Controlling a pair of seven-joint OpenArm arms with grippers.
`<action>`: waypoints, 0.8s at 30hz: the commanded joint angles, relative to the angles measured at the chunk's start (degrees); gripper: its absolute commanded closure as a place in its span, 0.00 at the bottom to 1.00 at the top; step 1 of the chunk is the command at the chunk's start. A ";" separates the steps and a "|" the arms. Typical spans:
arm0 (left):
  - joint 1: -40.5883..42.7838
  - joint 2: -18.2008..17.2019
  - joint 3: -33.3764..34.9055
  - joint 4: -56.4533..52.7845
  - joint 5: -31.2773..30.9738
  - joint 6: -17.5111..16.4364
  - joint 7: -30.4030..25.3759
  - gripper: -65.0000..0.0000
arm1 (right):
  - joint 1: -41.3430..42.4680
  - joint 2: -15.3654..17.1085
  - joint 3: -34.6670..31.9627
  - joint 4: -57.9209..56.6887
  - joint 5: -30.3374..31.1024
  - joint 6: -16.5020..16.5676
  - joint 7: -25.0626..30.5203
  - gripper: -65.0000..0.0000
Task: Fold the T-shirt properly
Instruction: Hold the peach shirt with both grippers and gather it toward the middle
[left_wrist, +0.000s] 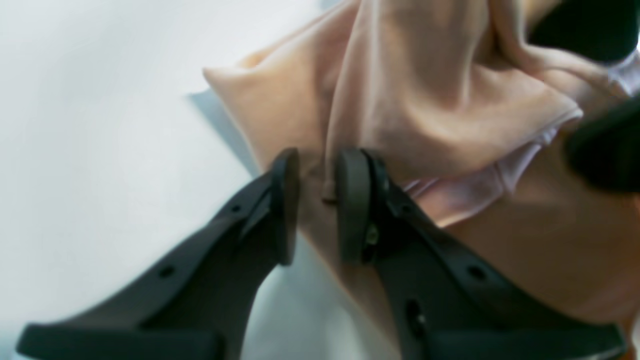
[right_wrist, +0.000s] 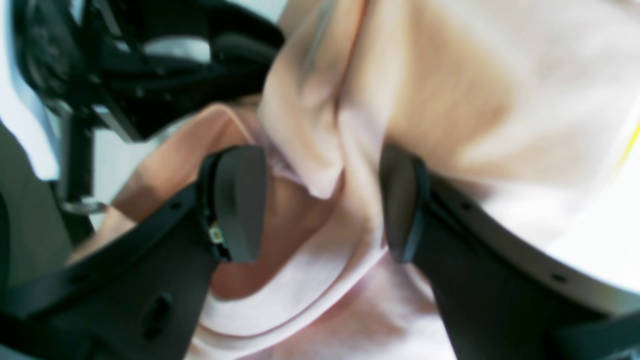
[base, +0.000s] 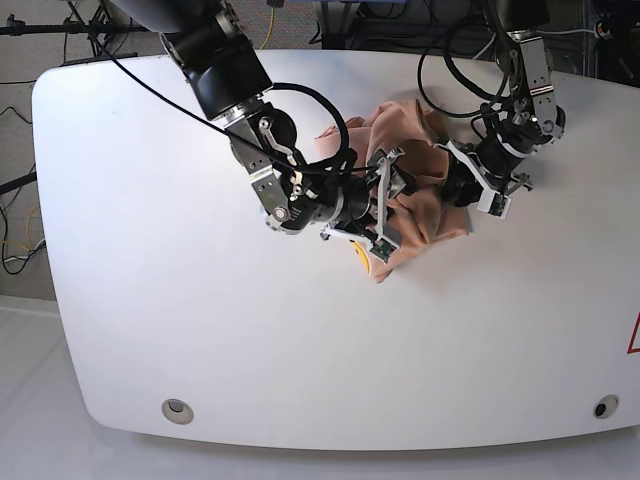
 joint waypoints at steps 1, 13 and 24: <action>-0.36 -0.41 -0.19 1.45 0.42 0.33 -0.01 0.81 | 0.64 -0.39 0.08 0.96 1.17 0.11 0.75 0.47; -0.53 -0.41 -0.02 1.01 0.42 0.33 -0.01 0.81 | -2.43 -0.30 -0.01 4.13 1.25 0.11 0.57 0.47; -0.53 -0.32 0.16 1.01 0.42 0.33 -0.01 0.81 | -3.75 -1.18 -0.01 5.27 1.25 0.11 -0.40 0.47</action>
